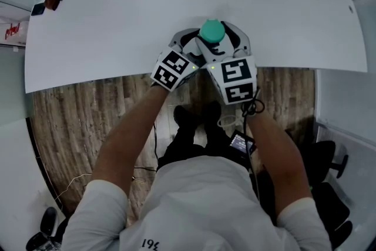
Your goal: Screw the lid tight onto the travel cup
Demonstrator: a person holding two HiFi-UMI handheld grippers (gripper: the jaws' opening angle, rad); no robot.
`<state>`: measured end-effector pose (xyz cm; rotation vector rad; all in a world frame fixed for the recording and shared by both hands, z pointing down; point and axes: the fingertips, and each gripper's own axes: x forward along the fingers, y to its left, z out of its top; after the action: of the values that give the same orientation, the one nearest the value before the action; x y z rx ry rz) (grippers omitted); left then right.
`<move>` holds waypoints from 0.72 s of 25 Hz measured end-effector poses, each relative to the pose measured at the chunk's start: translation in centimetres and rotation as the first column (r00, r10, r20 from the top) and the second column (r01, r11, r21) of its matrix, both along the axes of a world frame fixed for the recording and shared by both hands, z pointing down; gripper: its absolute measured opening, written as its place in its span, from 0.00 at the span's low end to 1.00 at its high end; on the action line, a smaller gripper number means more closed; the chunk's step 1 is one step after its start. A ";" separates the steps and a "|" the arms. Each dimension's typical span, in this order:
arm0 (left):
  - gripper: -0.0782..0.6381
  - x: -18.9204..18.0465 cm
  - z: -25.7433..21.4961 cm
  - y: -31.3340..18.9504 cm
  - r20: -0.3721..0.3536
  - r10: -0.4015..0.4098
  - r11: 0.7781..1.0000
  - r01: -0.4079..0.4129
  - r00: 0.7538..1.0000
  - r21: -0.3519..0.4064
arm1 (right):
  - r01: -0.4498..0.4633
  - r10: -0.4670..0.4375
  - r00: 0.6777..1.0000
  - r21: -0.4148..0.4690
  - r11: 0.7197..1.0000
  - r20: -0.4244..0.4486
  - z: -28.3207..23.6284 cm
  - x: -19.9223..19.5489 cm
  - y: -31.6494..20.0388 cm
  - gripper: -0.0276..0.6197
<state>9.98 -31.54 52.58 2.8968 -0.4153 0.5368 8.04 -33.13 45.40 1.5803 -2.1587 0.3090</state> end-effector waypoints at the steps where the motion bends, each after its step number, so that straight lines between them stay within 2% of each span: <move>1: 0.56 -0.2 0.0 0.0 0.000 -0.004 1.000 0.004 1.000 0.001 | 0.004 -0.004 1.000 0.002 1.000 0.001 0.0 0.0 0.0 0.52; 11: 0.56 -1.0 -1.2 0.0 -0.019 -0.019 1.000 0.019 1.000 0.010 | 0.043 -0.043 0.999 0.033 0.999 -0.001 -1.3 -0.5 0.0 0.52; 18: 0.56 -1.3 -1.4 0.2 -0.013 -0.023 1.000 0.023 1.000 0.007 | 0.035 -0.034 0.999 0.030 0.999 -0.021 -1.5 -0.2 0.5 0.52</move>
<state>8.65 -31.36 51.15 2.8967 -0.4484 0.5142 7.88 -32.64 43.94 1.5542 -2.1820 0.2498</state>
